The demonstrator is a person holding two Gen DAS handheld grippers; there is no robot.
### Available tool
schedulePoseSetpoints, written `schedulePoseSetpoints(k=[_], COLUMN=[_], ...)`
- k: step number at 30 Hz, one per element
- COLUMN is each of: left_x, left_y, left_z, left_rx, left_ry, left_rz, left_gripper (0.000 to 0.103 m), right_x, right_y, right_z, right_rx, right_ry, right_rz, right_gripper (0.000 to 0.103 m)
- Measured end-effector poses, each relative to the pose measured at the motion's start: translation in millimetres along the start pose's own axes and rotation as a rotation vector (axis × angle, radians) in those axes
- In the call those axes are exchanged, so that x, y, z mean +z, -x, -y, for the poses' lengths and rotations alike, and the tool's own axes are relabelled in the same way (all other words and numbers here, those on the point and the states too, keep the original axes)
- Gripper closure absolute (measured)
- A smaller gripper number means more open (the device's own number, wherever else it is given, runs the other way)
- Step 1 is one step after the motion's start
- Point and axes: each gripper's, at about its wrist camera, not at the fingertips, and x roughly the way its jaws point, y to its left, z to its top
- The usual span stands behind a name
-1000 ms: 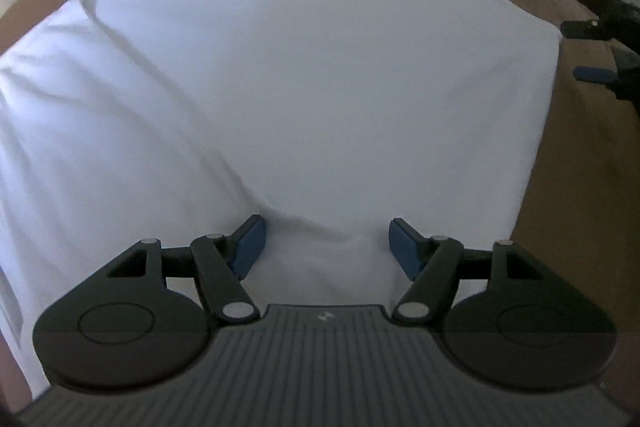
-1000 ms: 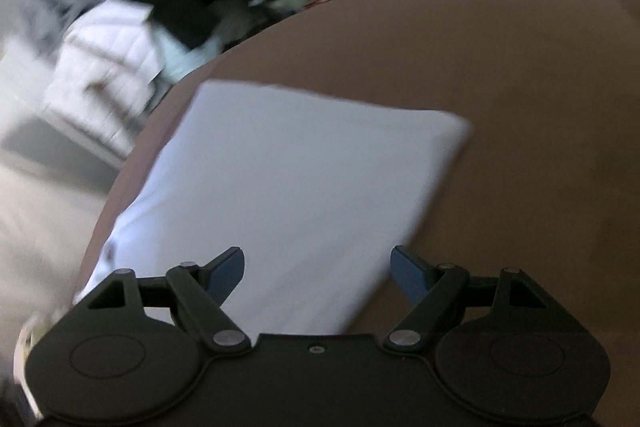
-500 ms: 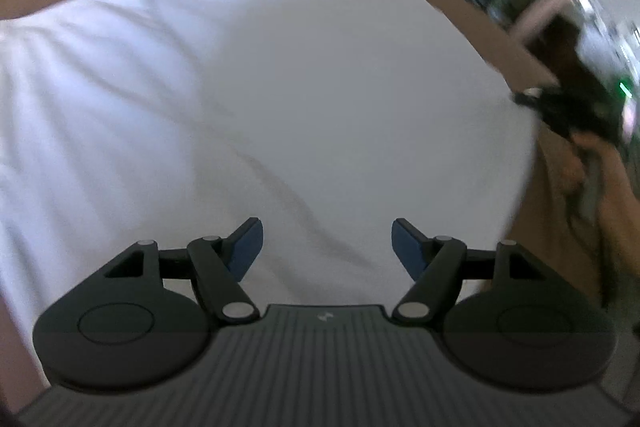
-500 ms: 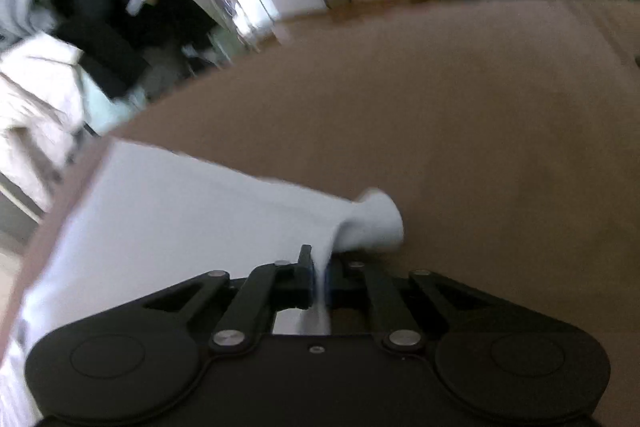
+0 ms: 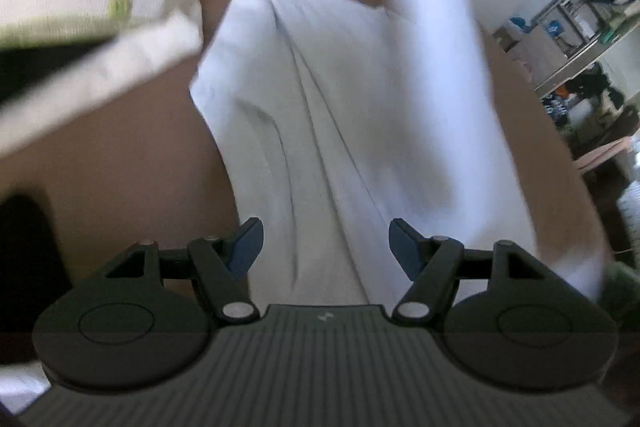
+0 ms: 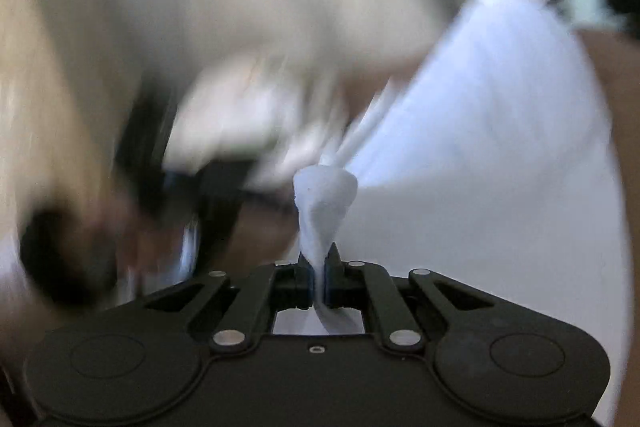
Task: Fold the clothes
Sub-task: 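Grasp the T-shirt edge with the right gripper and lift it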
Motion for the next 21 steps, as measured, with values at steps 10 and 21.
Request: schedulePoseSetpoints(k=[10, 21], left_x=[6, 14], left_y=[-11, -25], left_z=[-12, -20], left_rx=[0.008, 0.041], left_ry=[0.024, 0.041], left_rz=[-0.029, -0.059], left_gripper=[0.035, 0.035], right_x=[-9, -23], right_y=[-24, -31], right_z=[-16, -46], right_rx=[-0.009, 0.124], right_ry=[0.099, 0.219], right_rz=[-0.119, -0.246], right_gripper=[0.095, 0.092])
